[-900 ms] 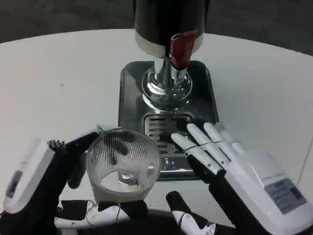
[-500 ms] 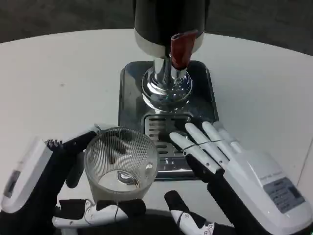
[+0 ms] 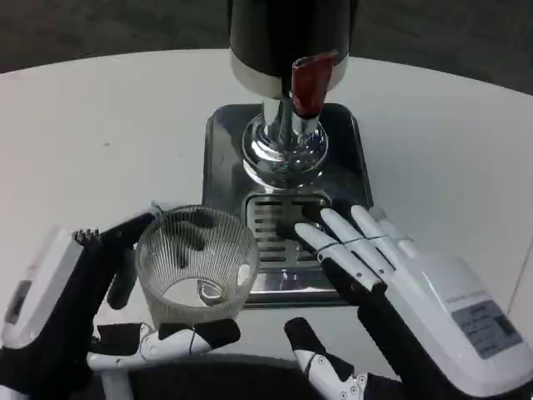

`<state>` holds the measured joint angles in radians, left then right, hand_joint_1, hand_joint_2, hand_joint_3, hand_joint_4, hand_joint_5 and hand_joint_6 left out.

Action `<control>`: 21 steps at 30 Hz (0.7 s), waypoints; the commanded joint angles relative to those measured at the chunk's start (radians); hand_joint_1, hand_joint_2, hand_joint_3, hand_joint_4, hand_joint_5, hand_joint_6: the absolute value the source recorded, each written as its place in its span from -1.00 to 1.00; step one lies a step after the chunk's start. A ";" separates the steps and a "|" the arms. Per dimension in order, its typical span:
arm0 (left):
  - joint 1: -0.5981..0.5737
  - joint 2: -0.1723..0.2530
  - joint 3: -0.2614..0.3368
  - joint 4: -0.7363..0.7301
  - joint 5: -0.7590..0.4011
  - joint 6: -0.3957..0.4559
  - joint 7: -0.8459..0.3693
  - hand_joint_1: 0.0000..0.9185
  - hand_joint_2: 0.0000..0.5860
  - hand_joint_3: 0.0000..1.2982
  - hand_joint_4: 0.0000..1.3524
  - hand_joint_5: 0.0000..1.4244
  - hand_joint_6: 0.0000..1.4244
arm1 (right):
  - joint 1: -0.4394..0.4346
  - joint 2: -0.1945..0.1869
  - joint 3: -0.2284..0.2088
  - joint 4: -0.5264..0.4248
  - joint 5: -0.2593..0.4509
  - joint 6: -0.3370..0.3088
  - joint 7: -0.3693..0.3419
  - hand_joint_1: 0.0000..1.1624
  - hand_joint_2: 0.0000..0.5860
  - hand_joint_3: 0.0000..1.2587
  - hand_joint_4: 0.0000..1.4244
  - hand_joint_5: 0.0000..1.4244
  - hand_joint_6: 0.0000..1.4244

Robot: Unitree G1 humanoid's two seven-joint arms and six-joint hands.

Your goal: Grasp the cup under the faucet to collect the drink, then remove the cup.

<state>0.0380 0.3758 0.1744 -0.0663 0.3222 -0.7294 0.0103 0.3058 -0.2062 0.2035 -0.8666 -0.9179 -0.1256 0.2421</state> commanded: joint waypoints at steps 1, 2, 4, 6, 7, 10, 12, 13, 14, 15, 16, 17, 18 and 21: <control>-0.071 -0.004 0.003 0.053 0.015 -0.012 0.041 0.17 -0.61 0.44 0.57 0.73 0.90 | 0.024 0.006 -0.004 -0.017 -0.013 0.005 0.007 -0.43 0.71 -0.77 -0.91 -0.99 -0.98; -0.087 -0.004 0.002 0.068 0.022 -0.014 0.048 0.17 -0.62 0.44 0.57 0.73 0.90 | 0.026 0.007 -0.005 -0.019 -0.014 0.006 0.006 -0.43 0.71 -0.77 -0.91 -0.98 -0.98; -0.108 -0.002 0.001 0.090 0.033 -0.019 0.059 0.17 -0.62 0.44 0.56 0.73 0.90 | 0.032 0.008 -0.010 -0.025 -0.015 0.007 0.006 -0.43 0.71 -0.76 -0.91 -0.98 -0.98; -0.136 -0.002 -0.002 0.122 0.051 -0.020 0.076 0.17 -0.62 0.44 0.57 0.73 0.90 | 0.040 0.009 -0.015 -0.029 -0.014 0.008 0.006 -0.43 0.72 -0.76 -0.91 -0.98 -0.98; -0.148 -0.001 -0.003 0.137 0.060 -0.020 0.083 0.17 -0.62 0.44 0.58 0.73 0.90 | 0.044 0.009 -0.018 -0.032 -0.013 0.008 0.006 -0.43 0.72 -0.76 -0.91 -0.98 -0.98; -0.179 0.002 -0.008 0.180 0.083 -0.024 0.106 0.17 -0.62 0.44 0.56 0.73 0.90 | 0.052 0.011 -0.024 -0.035 -0.012 0.005 0.004 -0.43 0.72 -0.76 -0.91 -0.98 -0.97; -0.213 0.006 -0.013 0.231 0.113 -0.027 0.137 0.17 -0.62 0.44 0.56 0.73 0.90 | 0.055 0.014 -0.026 -0.036 -0.011 0.004 0.002 -0.43 0.72 -0.75 -0.91 -0.98 -0.97; -0.230 0.008 -0.016 0.257 0.126 -0.028 0.153 0.17 -0.62 0.44 0.56 0.73 0.90 | 0.057 0.015 -0.028 -0.036 -0.011 0.004 0.001 -0.43 0.72 -0.75 -0.91 -0.97 -0.96; -0.249 0.010 -0.020 0.284 0.142 -0.030 0.171 0.17 -0.62 0.44 0.56 0.73 0.90 | 0.059 0.016 -0.030 -0.037 -0.012 0.003 -0.001 -0.43 0.72 -0.75 -0.91 -0.97 -0.96; -0.279 0.013 -0.028 0.322 0.158 -0.030 0.193 0.17 -0.62 0.44 0.56 0.73 0.90 | 0.062 0.016 -0.033 -0.038 -0.012 0.001 -0.002 -0.43 0.72 -0.75 -0.91 -0.97 -0.96; -0.309 0.016 -0.037 0.361 0.174 -0.030 0.212 0.17 -0.62 0.44 0.56 0.73 0.90 | 0.064 0.015 -0.036 -0.039 -0.011 0.000 -0.003 -0.43 0.72 -0.75 -0.90 -0.97 -0.96; -0.329 0.019 -0.045 0.390 0.185 -0.032 0.229 0.17 -0.62 0.44 0.56 0.73 0.90 | 0.066 0.015 -0.039 -0.040 -0.011 -0.001 -0.003 -0.43 0.72 -0.75 -0.90 -0.97 -0.96; -0.351 0.022 -0.054 0.420 0.196 -0.034 0.245 0.17 -0.62 0.44 0.56 0.73 0.90 | 0.068 0.014 -0.043 -0.041 -0.009 -0.001 -0.003 -0.43 0.71 -0.75 -0.90 -0.97 -0.96; -0.404 0.030 -0.078 0.496 0.218 -0.042 0.287 0.17 -0.62 0.44 0.56 0.73 0.90 | 0.071 0.013 -0.052 -0.042 -0.006 -0.001 -0.004 -0.43 0.71 -0.75 -0.90 -0.97 -0.96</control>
<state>-0.3207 0.3949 0.1177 0.3811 0.5251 -0.7463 0.2439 0.3622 -0.1934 0.1639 -0.8960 -0.9307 -0.1235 0.2422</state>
